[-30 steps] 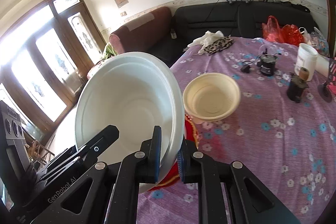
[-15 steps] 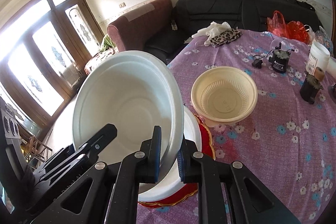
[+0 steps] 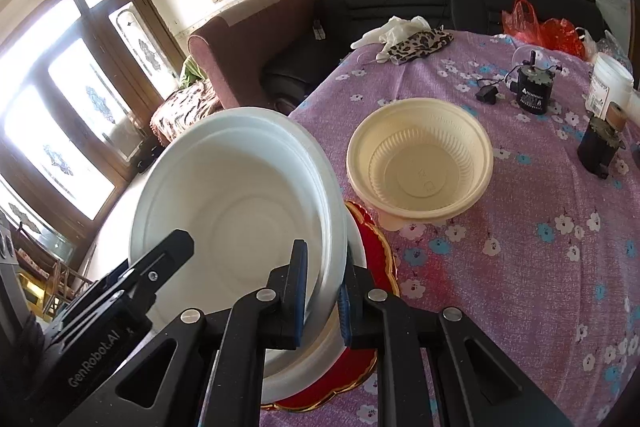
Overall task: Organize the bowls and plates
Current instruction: 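Carry the white bowl with both tools onto the stacked bowls and open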
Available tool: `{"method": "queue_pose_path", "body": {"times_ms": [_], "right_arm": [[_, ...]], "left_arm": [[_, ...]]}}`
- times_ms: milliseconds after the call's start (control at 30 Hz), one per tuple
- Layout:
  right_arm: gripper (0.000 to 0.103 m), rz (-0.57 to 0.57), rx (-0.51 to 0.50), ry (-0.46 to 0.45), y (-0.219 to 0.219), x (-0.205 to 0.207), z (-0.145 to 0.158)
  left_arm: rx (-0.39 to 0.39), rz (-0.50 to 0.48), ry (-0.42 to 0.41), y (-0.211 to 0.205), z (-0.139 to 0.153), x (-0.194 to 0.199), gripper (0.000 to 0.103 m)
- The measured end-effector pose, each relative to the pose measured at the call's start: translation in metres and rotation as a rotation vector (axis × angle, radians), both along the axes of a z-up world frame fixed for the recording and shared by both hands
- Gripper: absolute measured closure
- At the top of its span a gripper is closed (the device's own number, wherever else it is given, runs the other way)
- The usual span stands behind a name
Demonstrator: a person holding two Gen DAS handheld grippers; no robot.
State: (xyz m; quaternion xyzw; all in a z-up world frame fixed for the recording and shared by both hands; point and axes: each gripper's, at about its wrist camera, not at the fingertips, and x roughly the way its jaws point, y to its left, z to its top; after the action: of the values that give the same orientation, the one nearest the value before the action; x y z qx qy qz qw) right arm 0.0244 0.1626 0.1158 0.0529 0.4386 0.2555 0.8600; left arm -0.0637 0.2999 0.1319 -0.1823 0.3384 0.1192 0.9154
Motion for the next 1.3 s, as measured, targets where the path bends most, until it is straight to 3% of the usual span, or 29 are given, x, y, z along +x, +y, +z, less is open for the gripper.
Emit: {"method": "queue_pose_path", "body": {"times_ms": [533, 667, 1300], "right_arm": [[0.087, -0.015, 0.019, -0.016, 0.001, -0.001, -0.001], [0.087, -0.020, 0.022, -0.019, 0.000, -0.002, -0.001], [0.080, -0.043, 0.025, -0.079, -0.005, -0.018, 0.022]], "left_arm": [[0.058, 0.043, -0.042, 0.003, 0.010, -0.013, 0.053], [0.061, 0.052, -0.054, 0.004, 0.013, -0.017, 0.046], [0.058, 0.080, -0.085, 0.011, 0.022, -0.041, 0.040]]}}
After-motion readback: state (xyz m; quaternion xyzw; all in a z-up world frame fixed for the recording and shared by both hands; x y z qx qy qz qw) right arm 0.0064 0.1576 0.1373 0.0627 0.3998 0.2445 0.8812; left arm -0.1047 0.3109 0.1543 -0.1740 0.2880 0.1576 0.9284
